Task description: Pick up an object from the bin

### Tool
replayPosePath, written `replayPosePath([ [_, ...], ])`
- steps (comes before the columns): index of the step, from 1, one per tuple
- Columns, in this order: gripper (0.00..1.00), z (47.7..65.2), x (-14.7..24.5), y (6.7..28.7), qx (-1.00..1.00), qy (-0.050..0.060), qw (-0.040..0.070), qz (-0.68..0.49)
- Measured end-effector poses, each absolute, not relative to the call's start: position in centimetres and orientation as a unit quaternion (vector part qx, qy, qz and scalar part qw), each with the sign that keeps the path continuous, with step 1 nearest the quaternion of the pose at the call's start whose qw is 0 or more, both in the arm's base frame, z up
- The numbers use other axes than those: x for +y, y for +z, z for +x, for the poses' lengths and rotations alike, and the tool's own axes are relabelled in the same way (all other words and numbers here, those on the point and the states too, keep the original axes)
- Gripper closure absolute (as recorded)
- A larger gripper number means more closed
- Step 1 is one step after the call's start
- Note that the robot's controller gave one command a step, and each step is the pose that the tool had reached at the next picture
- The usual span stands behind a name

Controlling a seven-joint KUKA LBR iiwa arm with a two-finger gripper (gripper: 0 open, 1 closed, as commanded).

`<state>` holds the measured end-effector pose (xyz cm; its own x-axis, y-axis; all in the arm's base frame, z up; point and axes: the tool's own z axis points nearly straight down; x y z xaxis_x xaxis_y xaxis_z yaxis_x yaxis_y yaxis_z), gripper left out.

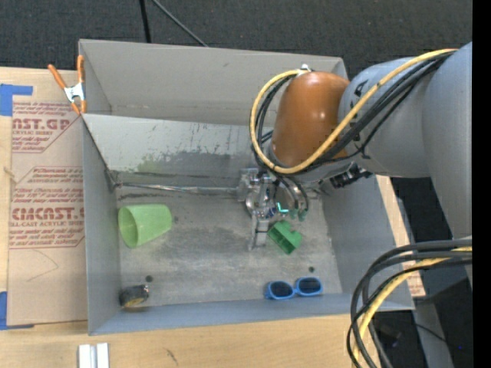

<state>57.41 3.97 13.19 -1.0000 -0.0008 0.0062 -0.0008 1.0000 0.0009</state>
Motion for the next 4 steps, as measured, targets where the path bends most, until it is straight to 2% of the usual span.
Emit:
replayPosePath([
  [1, 0.00, 56.4, -3.6, 9.4, -1.000, 0.002, 0.002, 0.011],
  [2, 0.00, 54.7, -9.2, 6.9, -0.985, 0.000, 0.001, 0.174],
  [3, 0.00, 49.2, -6.5, 7.1, -0.960, 0.001, -0.004, 0.280],
  [4, 1.00, 49.5, -6.6, 7.3, -0.960, 0.002, -0.007, 0.279],
])
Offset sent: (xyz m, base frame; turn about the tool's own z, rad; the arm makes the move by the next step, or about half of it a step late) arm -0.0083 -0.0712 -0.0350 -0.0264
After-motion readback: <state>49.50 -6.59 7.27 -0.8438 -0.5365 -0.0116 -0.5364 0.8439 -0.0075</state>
